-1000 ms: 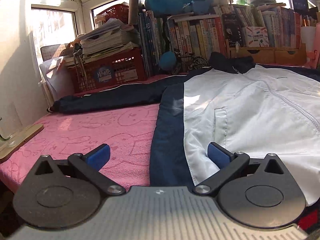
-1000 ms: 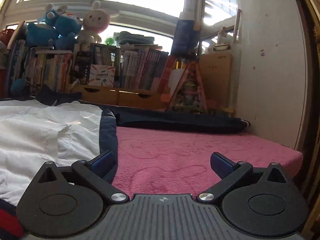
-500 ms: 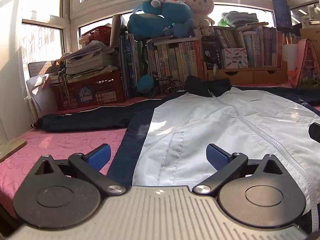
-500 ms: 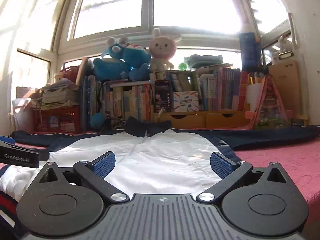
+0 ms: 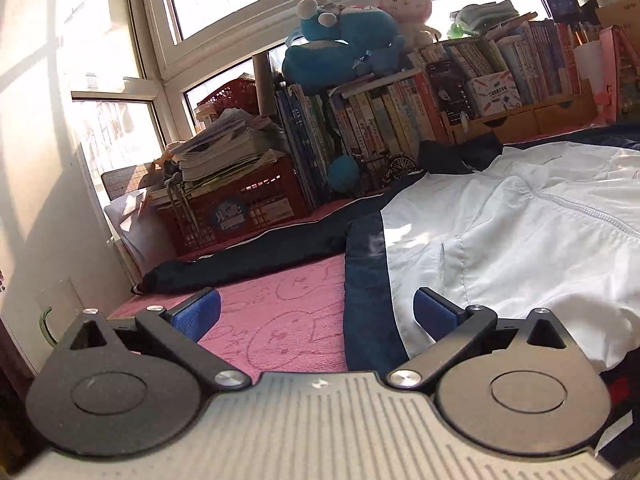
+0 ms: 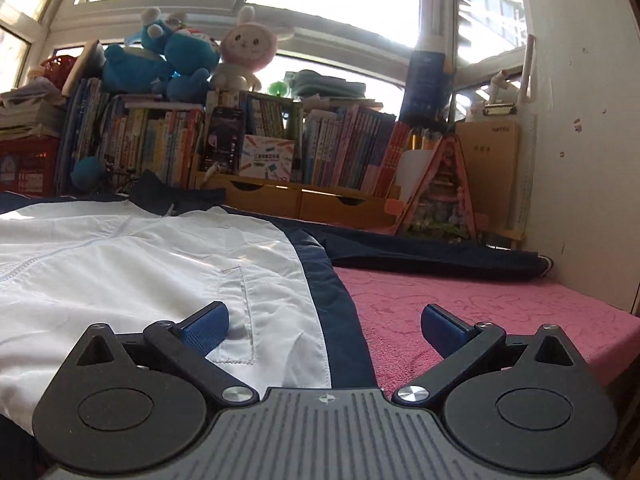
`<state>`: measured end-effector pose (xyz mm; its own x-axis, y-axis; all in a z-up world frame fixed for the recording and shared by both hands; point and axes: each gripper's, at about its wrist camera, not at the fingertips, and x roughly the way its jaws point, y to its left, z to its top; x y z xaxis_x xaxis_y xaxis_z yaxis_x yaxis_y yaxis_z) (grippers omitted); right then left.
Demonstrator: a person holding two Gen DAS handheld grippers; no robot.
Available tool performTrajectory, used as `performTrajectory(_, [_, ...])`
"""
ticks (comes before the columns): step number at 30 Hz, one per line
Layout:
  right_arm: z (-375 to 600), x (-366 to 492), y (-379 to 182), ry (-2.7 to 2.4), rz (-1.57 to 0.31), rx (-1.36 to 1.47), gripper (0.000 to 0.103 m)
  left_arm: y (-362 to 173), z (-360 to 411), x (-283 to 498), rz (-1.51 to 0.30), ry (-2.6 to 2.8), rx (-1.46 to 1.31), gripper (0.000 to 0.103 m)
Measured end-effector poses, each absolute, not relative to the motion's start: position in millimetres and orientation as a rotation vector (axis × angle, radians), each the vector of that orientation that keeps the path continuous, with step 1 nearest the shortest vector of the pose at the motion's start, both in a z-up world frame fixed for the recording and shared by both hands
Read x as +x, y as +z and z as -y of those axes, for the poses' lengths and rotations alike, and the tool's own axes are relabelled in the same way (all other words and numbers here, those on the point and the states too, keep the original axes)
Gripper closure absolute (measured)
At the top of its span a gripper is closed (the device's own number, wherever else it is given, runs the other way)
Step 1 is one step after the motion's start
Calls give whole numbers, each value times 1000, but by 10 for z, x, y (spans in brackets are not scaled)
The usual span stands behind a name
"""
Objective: Fold clothes
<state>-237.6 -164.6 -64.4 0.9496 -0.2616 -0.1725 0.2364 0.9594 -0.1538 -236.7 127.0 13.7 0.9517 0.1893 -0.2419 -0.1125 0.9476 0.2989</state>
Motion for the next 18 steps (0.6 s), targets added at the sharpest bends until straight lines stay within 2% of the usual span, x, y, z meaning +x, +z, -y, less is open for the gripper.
performTrajectory(5, [1387,-2527,-521,-165,-130,-101,0,286,-1363,-2507,-298,94,89,0])
performTrajectory(11, [859,-2558,-461,101,-124,-78,0,224,-902,-2174,-225,3,9,0])
performTrajectory(16, [978,-2445,-480,106,-208,-69,0,-99,-624,-1735,-421,60,156,1])
performTrajectory(18, [1247,-2380,-539,24,-262,-54,0,-150,-771,-1759,-425,73,126,0])
